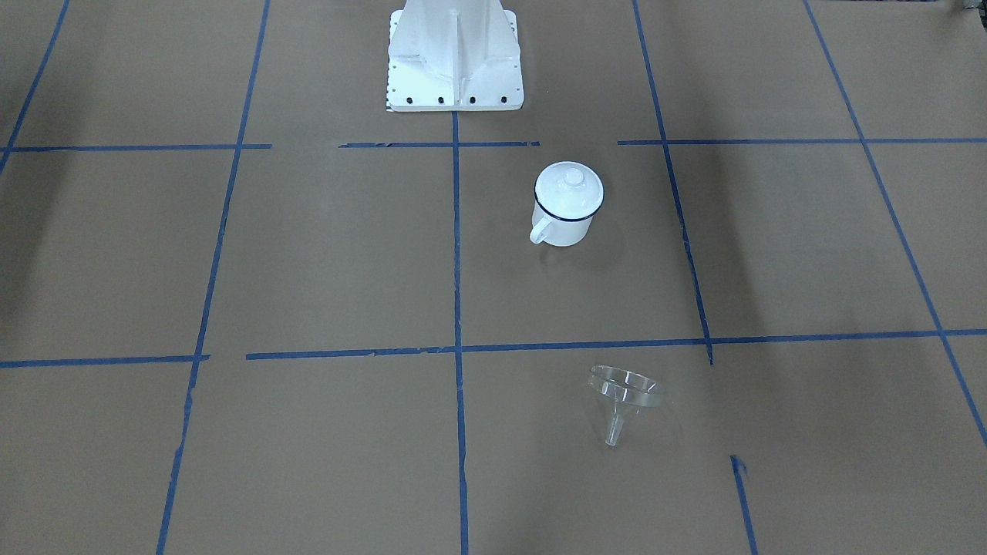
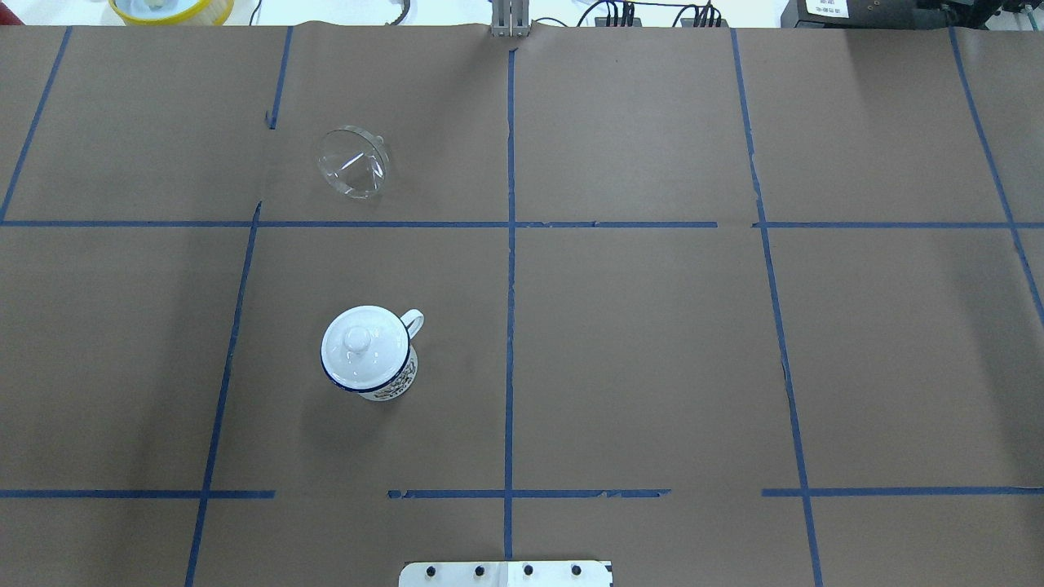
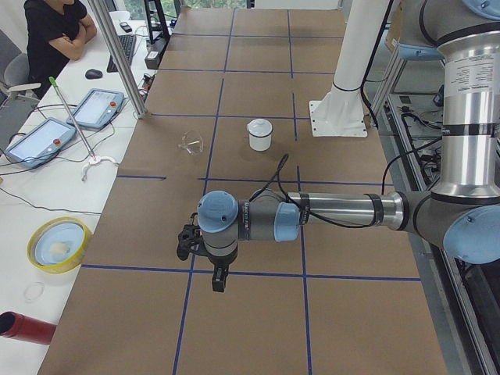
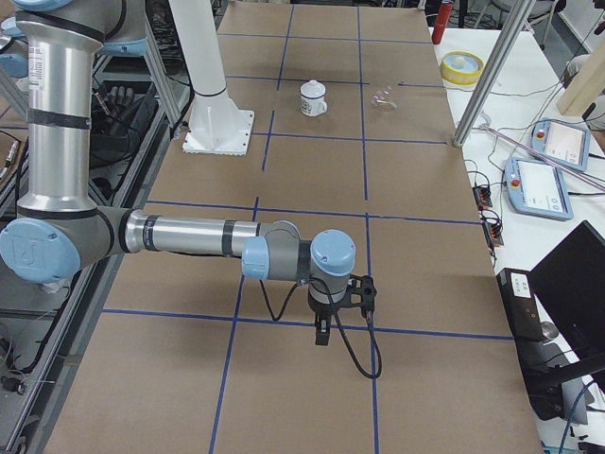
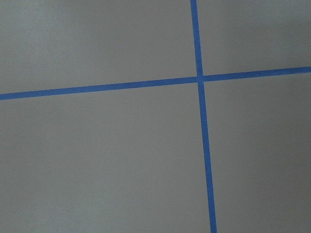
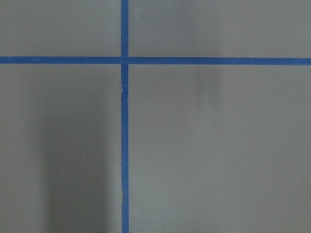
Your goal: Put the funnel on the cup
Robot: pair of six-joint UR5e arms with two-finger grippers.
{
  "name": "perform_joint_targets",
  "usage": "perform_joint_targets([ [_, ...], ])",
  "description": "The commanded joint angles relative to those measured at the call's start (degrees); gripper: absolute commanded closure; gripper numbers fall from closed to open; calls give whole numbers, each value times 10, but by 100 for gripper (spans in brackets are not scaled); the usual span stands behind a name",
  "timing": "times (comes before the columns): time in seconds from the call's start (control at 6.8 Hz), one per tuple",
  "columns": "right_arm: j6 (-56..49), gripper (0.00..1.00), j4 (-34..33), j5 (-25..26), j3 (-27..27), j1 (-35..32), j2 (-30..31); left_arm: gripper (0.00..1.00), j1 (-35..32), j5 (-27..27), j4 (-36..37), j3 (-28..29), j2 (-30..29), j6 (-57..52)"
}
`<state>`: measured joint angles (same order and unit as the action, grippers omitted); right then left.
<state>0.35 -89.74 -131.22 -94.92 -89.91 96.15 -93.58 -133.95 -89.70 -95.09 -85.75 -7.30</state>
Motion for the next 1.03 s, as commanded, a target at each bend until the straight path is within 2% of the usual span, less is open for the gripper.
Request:
perform_joint_targets([
  [0.0, 0, 0, 0, 0, 0, 0, 0, 0, 1, -1, 1, 0, -6, 2],
  [0.15, 0, 0, 0, 0, 0, 0, 0, 0, 2, 0, 0, -7, -8, 5],
  [0.59, 0, 0, 0, 0, 1, 0, 0, 0, 9, 0, -2, -44, -88, 6],
  [0.74, 0, 0, 0, 0, 0, 0, 0, 0, 19, -1, -31, -54, -105, 8],
  [0.88, 0, 0, 0, 0, 0, 0, 0, 0, 39, -3, -63, -81, -109, 57],
])
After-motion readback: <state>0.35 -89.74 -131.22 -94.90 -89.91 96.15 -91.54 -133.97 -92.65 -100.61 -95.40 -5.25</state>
